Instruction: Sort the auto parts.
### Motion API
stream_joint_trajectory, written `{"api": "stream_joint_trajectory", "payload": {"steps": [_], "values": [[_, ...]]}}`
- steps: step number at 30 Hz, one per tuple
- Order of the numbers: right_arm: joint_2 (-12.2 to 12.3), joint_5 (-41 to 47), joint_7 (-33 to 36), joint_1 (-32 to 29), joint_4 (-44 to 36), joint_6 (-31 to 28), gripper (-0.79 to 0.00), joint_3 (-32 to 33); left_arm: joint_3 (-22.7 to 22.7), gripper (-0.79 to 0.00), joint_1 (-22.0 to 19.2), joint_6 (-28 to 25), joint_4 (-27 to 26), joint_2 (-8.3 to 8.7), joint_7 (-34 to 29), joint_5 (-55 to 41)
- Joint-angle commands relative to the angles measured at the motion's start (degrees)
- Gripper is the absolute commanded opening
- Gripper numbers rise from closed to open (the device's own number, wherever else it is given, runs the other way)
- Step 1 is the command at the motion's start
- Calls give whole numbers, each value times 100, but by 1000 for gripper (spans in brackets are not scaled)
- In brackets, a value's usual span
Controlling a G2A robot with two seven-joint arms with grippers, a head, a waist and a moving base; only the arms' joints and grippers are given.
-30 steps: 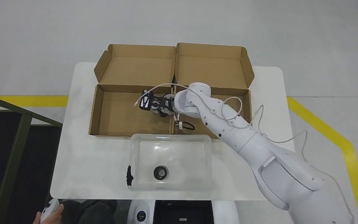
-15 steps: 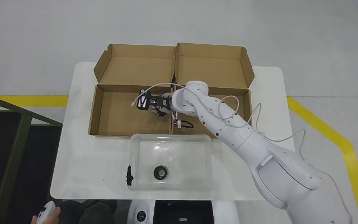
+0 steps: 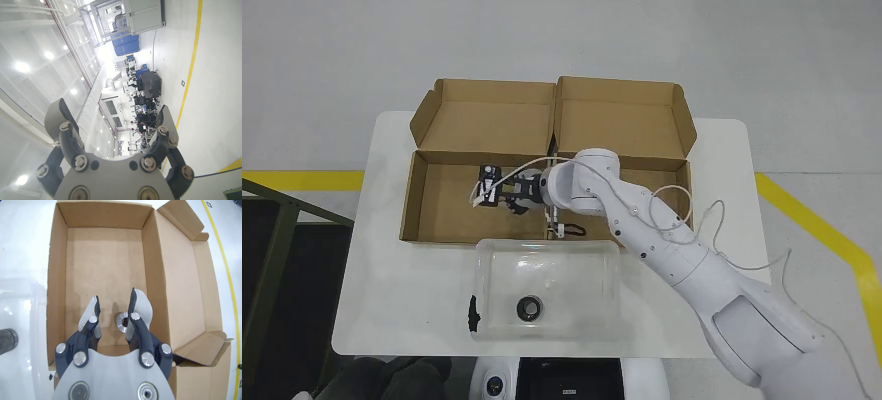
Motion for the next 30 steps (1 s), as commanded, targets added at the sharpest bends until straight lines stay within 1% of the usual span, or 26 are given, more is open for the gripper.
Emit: {"api": "stream_joint_trajectory", "payload": {"steps": [1, 8, 14, 30], "values": [[74, -6, 60, -179, -337, -44, -471, 137, 0, 0, 0, 0, 0, 0, 0, 0], [315, 67, 286, -885, -1513, -238, -465, 572, 0, 0, 0, 0, 0, 0, 0, 0], [479, 144, 476, -1455, -2314, -421, -465, 829, 0, 0, 0, 0, 0, 0, 0, 0], [859, 65, 1000, -2818, -3523, -892, -462, 1182, 0, 0, 0, 0, 0, 0, 0, 0]]}}
